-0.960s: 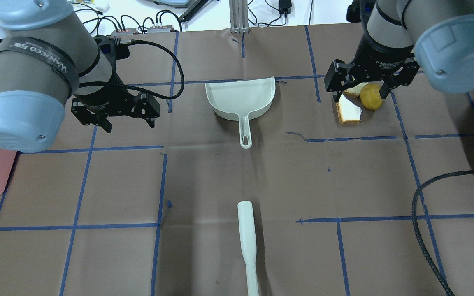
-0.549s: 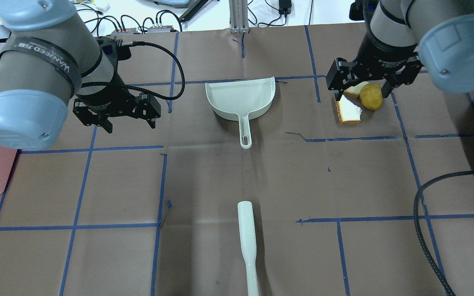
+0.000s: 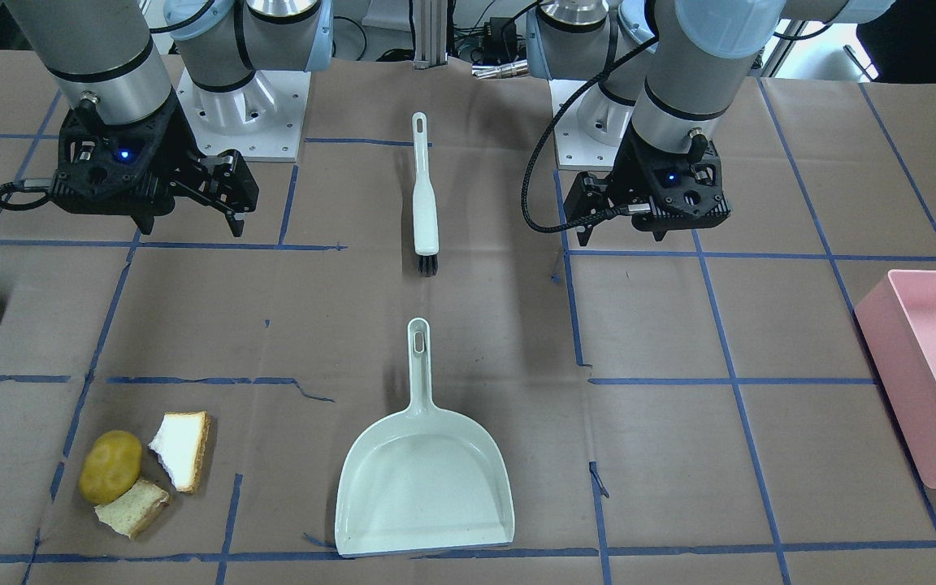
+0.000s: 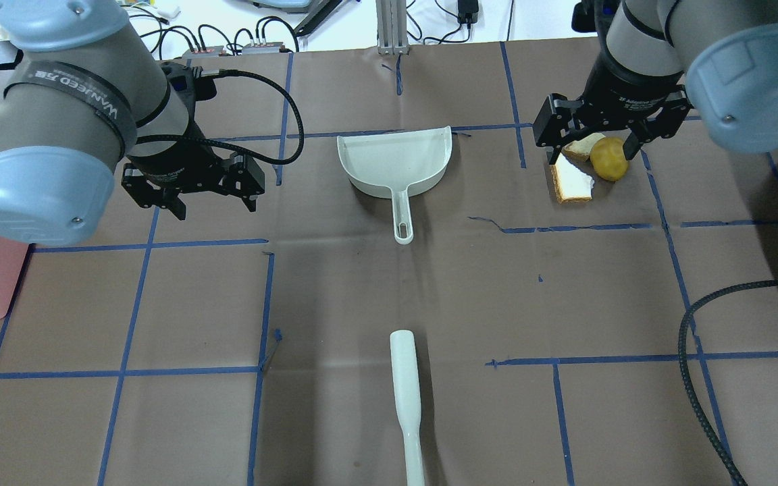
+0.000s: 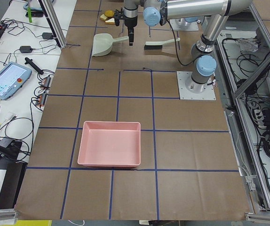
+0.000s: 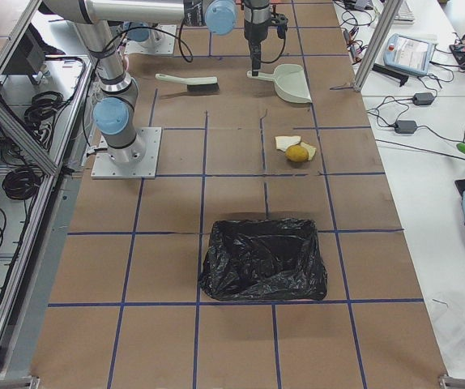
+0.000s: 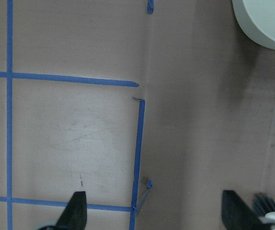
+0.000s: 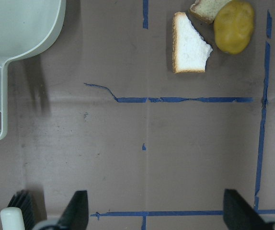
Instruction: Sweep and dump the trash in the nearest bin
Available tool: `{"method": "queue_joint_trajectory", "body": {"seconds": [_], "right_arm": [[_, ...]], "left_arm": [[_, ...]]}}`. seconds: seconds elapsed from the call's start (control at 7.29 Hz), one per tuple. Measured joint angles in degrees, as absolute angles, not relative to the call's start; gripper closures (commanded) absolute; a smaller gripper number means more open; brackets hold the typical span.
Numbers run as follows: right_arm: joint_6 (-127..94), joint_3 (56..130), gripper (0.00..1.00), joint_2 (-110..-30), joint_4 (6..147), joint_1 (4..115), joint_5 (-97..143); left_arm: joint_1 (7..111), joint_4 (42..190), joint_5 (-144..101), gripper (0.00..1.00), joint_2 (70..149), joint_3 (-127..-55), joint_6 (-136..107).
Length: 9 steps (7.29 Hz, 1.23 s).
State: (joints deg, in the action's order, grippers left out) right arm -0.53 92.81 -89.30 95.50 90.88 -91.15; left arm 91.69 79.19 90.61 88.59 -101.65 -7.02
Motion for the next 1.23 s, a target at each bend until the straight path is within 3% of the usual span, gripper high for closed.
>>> {"method": "queue_joint_trajectory", "body": {"seconds": [0.55, 1.23], "right_arm": [[-0.47, 92.8, 0.0, -89.3, 95.56, 90.83, -91.36], [-0.44, 92.61, 0.0, -89.3, 95.66, 90.74, -91.13]], "left_arm": [[93.95, 73.75, 89.9, 0.01, 87.91, -108.38, -11.32], [105.5, 69.18, 90.58, 0.06, 86.25, -112.61, -21.27]]}}
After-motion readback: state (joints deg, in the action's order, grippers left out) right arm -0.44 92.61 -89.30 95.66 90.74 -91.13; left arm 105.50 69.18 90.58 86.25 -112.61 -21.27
